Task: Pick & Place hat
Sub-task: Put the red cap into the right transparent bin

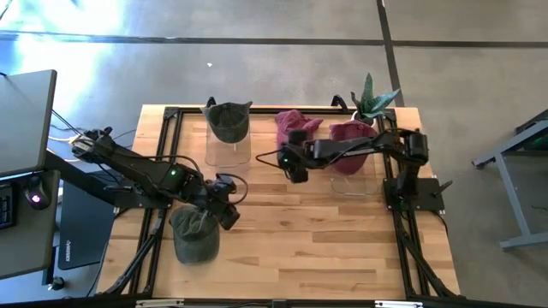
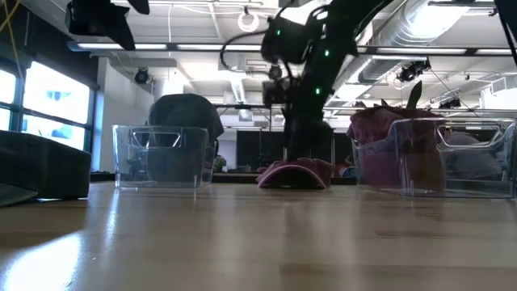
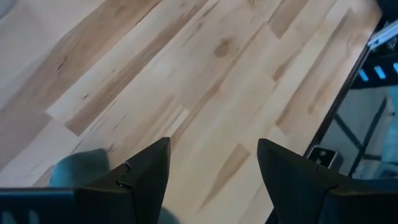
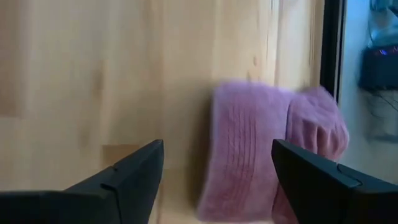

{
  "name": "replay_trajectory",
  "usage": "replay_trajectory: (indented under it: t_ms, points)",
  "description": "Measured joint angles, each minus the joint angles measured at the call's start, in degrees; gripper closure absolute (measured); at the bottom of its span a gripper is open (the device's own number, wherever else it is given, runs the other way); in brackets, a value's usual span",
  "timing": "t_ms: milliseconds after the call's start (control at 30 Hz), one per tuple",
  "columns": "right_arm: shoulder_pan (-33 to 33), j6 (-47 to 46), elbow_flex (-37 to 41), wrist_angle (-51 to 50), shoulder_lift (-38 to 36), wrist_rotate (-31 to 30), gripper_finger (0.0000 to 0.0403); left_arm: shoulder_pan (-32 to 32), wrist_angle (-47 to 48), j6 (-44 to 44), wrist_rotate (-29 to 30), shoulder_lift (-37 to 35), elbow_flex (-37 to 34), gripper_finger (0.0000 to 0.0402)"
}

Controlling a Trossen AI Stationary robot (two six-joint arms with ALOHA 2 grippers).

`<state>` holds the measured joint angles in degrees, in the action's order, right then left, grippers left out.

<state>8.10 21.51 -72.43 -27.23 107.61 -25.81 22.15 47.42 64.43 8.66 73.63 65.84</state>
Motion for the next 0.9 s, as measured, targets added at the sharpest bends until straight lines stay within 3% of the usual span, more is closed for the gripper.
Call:
replay_trajectory:
  t_ms: [400,533,633,767,900]
  points:
    - [3.7,0.6,0.1,6.1,6.1,-8.3,0.0166,0.0,0.8,-2.7,-0.7,0.0,0.0,0.0167]
    - [5.1,-0.4,0.1,6.5,6.9,-9.2,0.0224,0.0,0.9,-2.3,-2.0,0.0,0.1,0.0167]
    - [5.5,-1.6,0.1,6.9,6.4,-10.0,0.0289,0.0,3.8,-2.1,-2.1,0.0,2.4,0.017]
    - [5.2,-1.7,0.0,6.9,3.3,-11.5,0.0381,0.0,9.4,-2.7,3.1,-0.1,7.6,0.0189]
    - [3.4,-6.1,0.2,4.1,-3.7,-7.3,0.0378,0.0,15.7,-4.9,12.4,-0.1,14.5,0.0215]
